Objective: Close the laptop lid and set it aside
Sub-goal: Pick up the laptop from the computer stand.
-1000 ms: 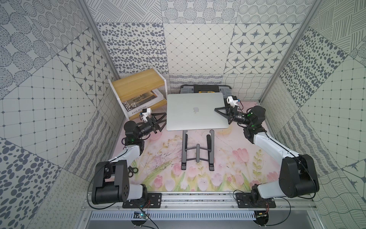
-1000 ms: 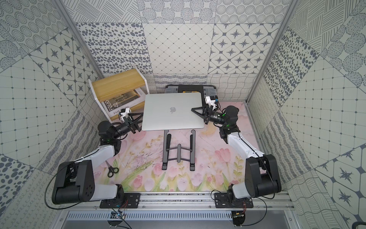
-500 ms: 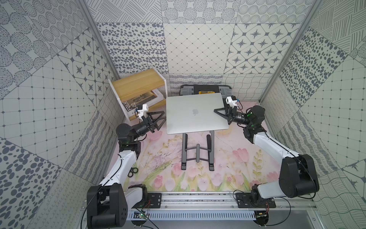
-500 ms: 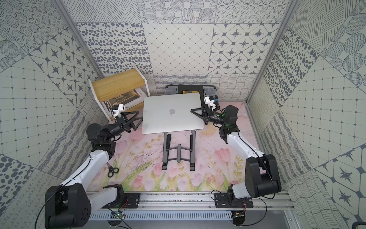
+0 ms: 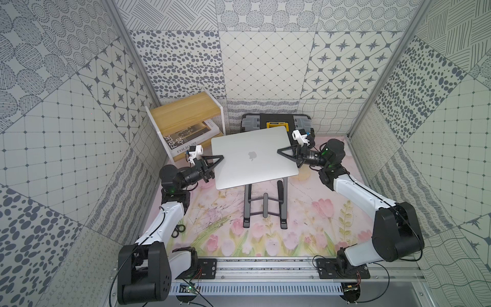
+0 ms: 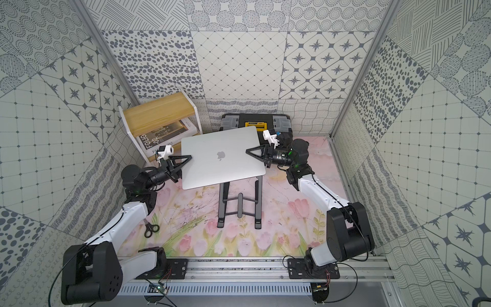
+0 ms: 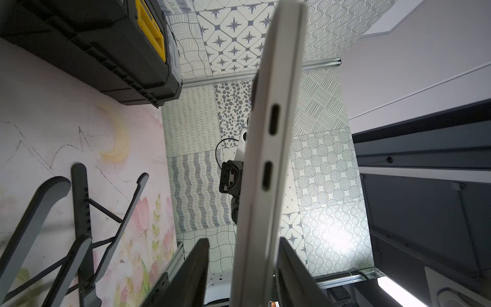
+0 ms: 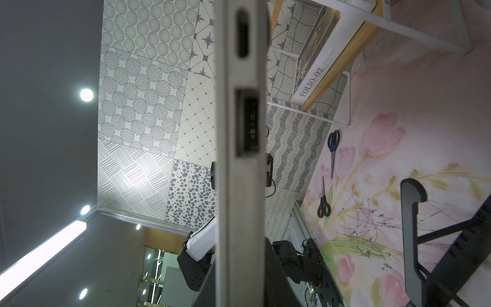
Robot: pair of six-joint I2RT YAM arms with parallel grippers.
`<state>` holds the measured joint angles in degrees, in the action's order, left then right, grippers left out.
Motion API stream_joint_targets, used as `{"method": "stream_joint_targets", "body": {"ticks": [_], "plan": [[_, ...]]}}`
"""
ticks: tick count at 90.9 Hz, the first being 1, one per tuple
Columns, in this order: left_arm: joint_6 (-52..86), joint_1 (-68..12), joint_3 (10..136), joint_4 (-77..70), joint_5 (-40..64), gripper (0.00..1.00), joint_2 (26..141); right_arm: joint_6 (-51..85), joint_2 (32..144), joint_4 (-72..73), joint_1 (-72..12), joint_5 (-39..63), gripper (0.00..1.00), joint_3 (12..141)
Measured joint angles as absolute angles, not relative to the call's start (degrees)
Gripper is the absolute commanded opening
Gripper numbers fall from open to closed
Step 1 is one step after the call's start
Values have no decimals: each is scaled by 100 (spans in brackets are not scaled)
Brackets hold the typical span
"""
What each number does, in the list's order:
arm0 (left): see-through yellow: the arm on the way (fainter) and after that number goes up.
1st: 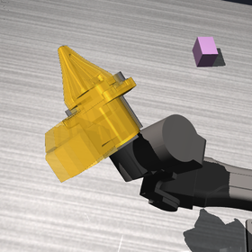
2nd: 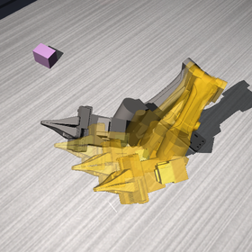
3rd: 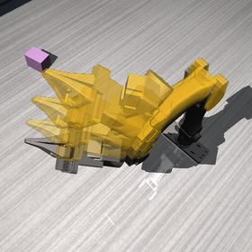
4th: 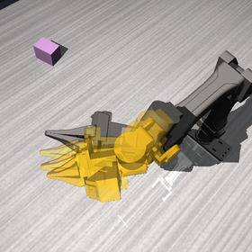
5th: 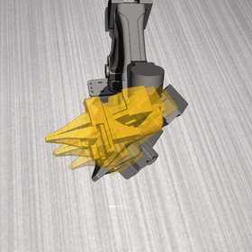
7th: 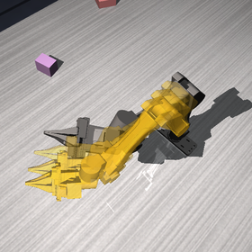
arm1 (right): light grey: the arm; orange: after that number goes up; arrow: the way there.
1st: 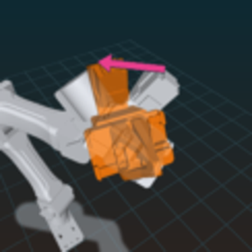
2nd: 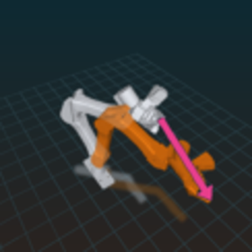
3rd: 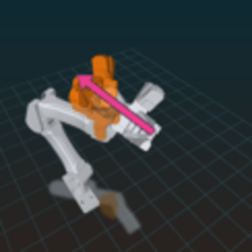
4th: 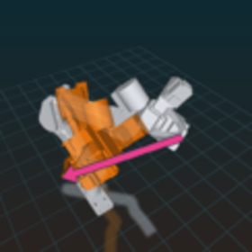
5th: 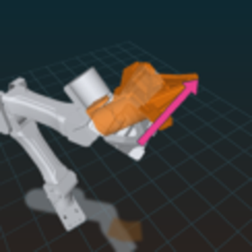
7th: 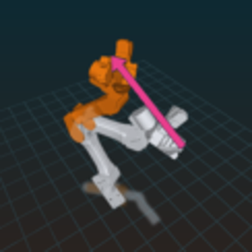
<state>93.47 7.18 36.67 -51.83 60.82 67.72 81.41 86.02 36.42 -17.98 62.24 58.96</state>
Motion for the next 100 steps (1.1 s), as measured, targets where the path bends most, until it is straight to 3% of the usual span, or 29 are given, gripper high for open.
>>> {"method": "stream_joint_targets", "body": {"ticks": [15,25,33,44,57,79,100], "plan": [[9472,720,3660,-5214,6149,17,6823,8034,8910,3446,-1846,6200,0,6213],[9601,725,3656,-5518,6136,13,6965,8068,9065,3277,-1859,6250,3,6453],[9815,727,3658,-5865,6123,0,7161,8071,9220,3234,-1859,6294,8,6613],[10114,729,3671,-6252,6125,0,7402,8084,9386,3227,-1850,6324,36,6751],[10508,727,3710,-6289,6198,0,7491,8016,9413,3393,-1826,6187,60,6906],[10696,725,3774,-6145,6289,0,7260,7950,9397,3494,-1831,6027,80,7043],[10818,722,3962,-6038,6318,0,6995,7850,9124,3404,-1747,5948,94,6954]]}}
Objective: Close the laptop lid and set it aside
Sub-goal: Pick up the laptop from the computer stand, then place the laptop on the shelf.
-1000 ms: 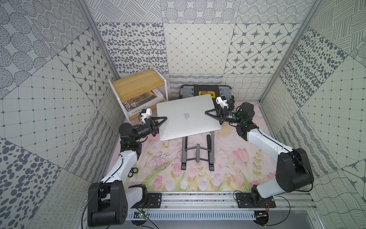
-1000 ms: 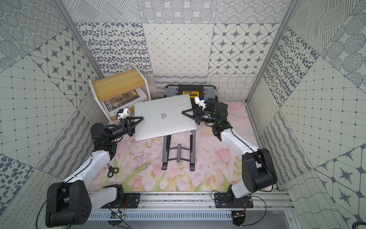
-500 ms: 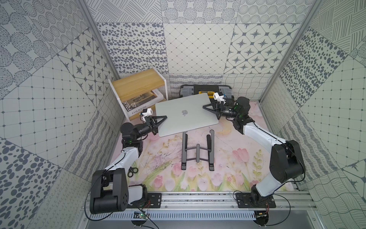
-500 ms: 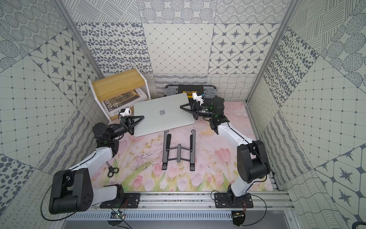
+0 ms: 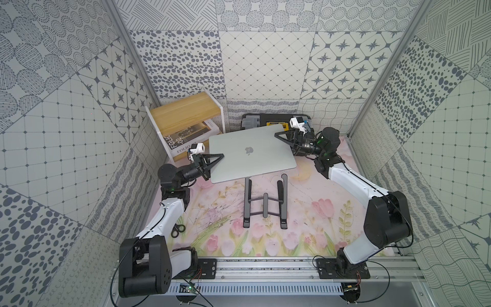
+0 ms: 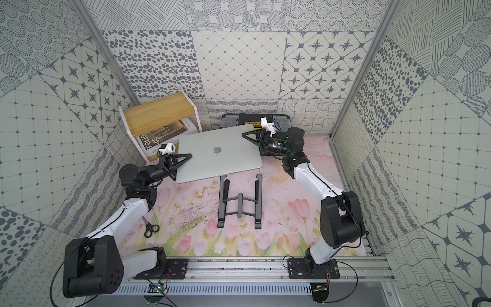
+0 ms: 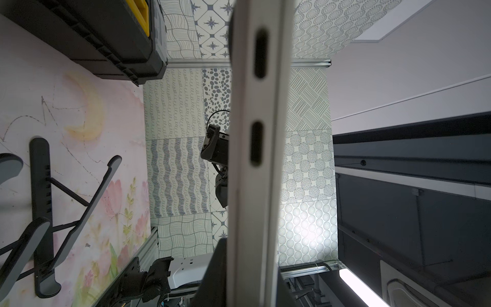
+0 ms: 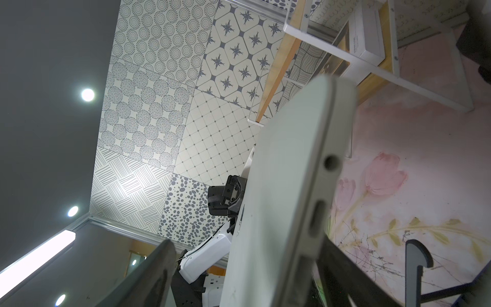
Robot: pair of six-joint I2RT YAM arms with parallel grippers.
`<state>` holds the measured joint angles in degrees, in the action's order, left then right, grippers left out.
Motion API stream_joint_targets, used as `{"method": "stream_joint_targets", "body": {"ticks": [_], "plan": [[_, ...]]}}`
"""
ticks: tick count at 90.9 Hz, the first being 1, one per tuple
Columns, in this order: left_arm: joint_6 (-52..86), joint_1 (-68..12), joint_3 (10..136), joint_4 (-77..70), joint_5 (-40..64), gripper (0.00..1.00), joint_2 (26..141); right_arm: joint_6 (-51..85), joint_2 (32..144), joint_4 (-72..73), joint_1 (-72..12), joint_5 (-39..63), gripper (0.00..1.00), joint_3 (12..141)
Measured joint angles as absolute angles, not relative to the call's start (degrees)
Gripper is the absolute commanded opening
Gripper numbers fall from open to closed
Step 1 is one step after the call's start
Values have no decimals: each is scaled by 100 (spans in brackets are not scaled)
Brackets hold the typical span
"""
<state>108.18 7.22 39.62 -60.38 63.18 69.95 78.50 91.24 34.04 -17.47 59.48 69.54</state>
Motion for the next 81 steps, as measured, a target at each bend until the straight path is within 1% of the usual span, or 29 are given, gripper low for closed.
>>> {"method": "stream_joint_targets", "body": {"ticks": [11,18,37,58,81], "plan": [[10903,729,4091,-6034,6320,0,6947,7865,8849,3463,-1555,5961,96,6764],[10945,749,4235,-5981,6329,0,6947,7889,8630,3463,-1295,5957,97,6560],[10886,882,5111,-5400,6381,0,6923,7791,8025,3253,-663,5894,97,6097],[10276,1105,6434,-4176,6377,0,6877,7502,7701,2928,-613,5839,97,5881],[10101,1865,7343,-3688,6316,0,7347,7476,7701,2893,-613,5780,97,5564]]}}
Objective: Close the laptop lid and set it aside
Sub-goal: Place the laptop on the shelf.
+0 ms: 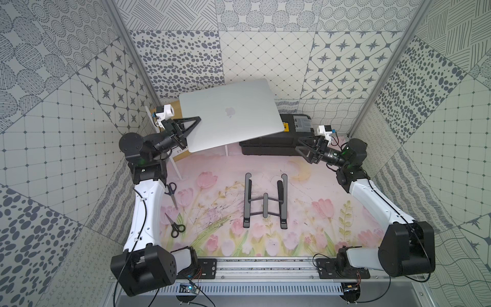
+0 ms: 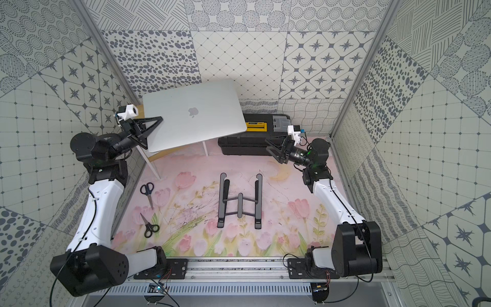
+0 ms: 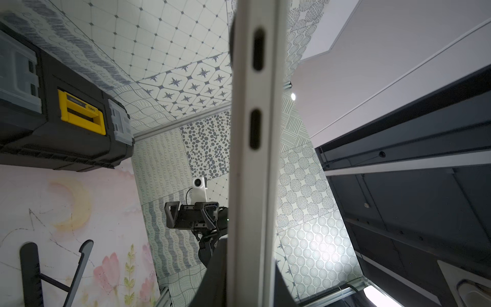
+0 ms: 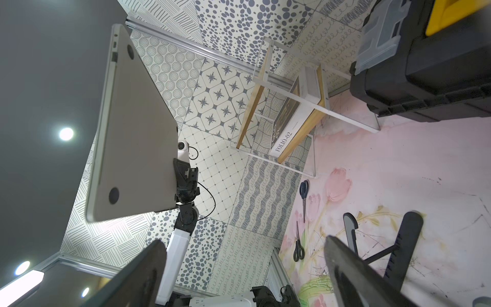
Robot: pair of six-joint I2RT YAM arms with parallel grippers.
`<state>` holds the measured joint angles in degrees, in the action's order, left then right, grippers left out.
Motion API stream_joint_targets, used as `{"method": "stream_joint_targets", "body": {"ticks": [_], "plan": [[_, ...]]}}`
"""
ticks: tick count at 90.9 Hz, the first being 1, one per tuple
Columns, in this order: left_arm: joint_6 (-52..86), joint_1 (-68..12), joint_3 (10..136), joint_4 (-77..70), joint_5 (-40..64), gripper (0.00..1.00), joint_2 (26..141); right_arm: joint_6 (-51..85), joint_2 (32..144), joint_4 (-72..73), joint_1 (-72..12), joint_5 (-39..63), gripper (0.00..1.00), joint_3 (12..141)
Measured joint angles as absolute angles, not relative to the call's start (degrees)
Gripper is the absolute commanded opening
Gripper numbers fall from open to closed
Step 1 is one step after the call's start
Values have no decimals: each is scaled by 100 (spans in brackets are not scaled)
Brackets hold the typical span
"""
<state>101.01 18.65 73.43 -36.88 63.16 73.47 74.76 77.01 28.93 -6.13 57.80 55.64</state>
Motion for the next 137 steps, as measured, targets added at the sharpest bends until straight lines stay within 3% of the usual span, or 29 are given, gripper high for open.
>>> {"method": "stream_joint_targets", "body": {"ticks": [32,69,137], "plan": [[10407,2676,7896,-3426,5800,0,8377,7502,7701,2952,-613,5752,97,5389],[9778,3310,8346,-2405,5651,0,8591,7502,7701,3033,-639,5734,97,5349],[8652,3496,8772,-1286,5380,0,9411,7500,7723,3109,-705,5736,97,5349]]}}
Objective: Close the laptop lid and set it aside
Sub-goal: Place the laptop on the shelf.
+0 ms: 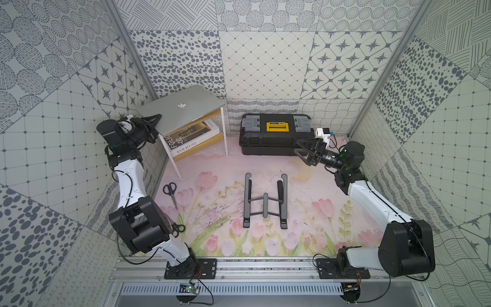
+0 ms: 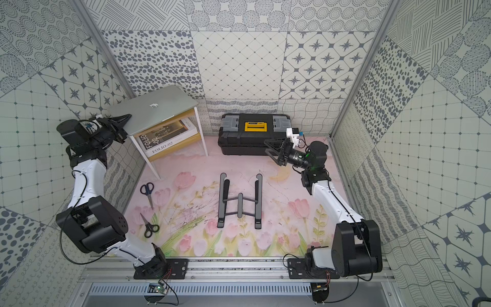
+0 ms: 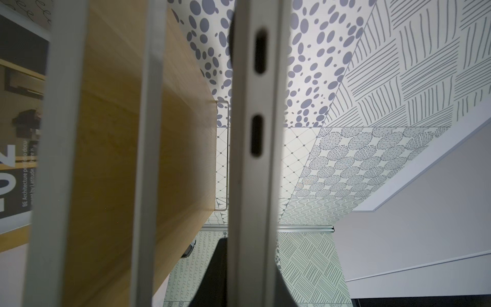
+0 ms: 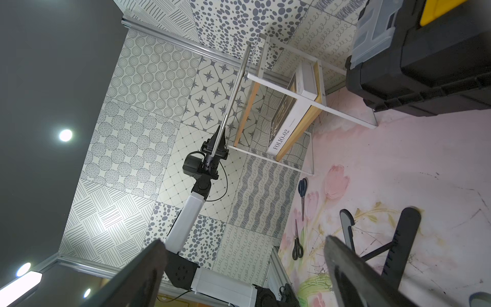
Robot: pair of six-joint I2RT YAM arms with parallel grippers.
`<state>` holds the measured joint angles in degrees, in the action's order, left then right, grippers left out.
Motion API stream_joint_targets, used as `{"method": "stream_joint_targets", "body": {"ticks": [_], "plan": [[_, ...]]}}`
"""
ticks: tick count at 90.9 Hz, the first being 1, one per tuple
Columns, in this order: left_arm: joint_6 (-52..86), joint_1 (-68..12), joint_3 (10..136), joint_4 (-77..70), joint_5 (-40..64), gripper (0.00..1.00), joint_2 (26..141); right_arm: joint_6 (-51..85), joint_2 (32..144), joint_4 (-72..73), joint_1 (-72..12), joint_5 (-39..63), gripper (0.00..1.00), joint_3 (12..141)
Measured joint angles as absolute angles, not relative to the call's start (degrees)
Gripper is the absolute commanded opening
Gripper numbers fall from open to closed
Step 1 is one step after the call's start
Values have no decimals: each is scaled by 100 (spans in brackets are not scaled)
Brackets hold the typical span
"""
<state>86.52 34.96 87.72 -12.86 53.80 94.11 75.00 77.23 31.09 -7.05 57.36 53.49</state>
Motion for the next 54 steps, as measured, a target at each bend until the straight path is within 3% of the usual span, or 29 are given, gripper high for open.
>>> {"method": "stream_joint_targets", "body": {"ticks": [54], "plan": [[7758,3500,9056,-342,5380,0,9478,7802,7966,3701,-705,5771,97,5258]]}}
